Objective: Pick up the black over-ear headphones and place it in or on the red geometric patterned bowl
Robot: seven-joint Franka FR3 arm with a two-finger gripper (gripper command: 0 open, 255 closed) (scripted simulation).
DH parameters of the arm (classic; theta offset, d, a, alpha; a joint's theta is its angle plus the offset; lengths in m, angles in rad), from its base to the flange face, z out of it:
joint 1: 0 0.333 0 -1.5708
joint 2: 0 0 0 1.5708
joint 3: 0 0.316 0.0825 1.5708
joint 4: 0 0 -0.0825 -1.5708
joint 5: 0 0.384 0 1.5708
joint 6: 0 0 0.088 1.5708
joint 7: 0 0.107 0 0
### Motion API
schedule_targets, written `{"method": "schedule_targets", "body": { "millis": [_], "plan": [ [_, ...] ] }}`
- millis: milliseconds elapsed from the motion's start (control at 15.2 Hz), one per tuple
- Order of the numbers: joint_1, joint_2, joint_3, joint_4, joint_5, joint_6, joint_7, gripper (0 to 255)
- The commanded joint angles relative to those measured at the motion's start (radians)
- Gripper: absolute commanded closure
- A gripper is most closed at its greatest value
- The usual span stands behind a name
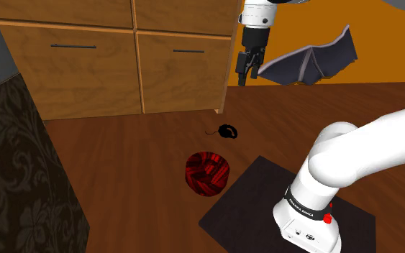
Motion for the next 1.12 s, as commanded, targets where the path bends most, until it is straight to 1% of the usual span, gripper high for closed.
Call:
{"method": "schedule_targets", "body": {
  "millis": [0, 528, 1056],
  "plan": [
    [0.000, 0.000, 0.000, 0.000, 0.000, 0.000, 0.000, 0],
    [-0.030, 0.162, -0.061, -0.098, -0.080, 0.229, -0.070, 0],
    [-0.067, 0.397, -0.119, -0.115, -0.154, 0.455, -0.123, 0]
  ]
}}
